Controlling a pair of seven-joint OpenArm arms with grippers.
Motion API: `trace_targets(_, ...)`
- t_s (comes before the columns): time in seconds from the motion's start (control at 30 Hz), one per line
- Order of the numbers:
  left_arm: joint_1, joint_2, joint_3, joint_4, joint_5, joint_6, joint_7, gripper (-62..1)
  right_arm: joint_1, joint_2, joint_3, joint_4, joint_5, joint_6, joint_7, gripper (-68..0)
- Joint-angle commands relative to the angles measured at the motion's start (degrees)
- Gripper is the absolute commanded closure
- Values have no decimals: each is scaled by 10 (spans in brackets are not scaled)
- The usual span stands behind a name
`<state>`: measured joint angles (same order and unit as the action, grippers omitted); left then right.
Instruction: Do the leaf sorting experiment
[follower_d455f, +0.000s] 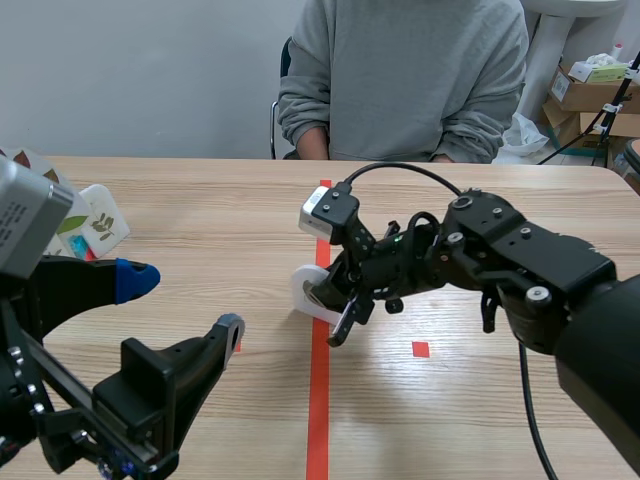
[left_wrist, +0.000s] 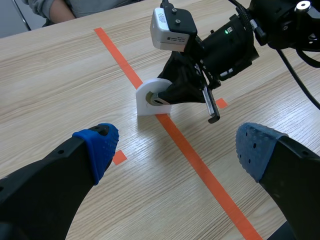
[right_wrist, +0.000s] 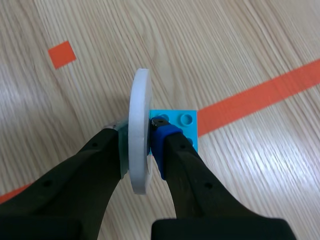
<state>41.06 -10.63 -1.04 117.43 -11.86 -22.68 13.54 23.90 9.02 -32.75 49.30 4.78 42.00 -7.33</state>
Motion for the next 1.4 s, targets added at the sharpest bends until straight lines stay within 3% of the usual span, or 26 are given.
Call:
trace_targets(0.0, -2, 1, 3, 7, -4, -2, -4, -506, 5, 33, 14, 25, 29, -7, -7, -35)
trace_targets(0.27, -2, 1, 3, 7, -4, -2, -5, -506, -17, 132, 114, 57, 139, -36, -36, -20)
trace_targets(0.4, -2, 1, 3, 7, -4, -2, -5, -506, -25, 156, 184, 56, 153, -84, -39, -20)
trace_targets(0.57, -2, 1, 3, 7, -4, -2, -5, -506, -26, 159, 257, 55, 152, -151, -31, -20)
trace_targets(0.8, -3, 1, 3, 7, -4, -2, -7, -506, -7, 155, 269, 15, 149, -230, -10, -22)
trace_targets(1.07, -3, 1, 3, 7, -4, -2, -6, -506, 77, 141, 269, -137, 134, -231, 17, -22)
trace_targets(1.37, -3, 1, 3, 7, -4, -2, -6, -506, 96, 127, 268, -179, 135, -232, 20, -22)
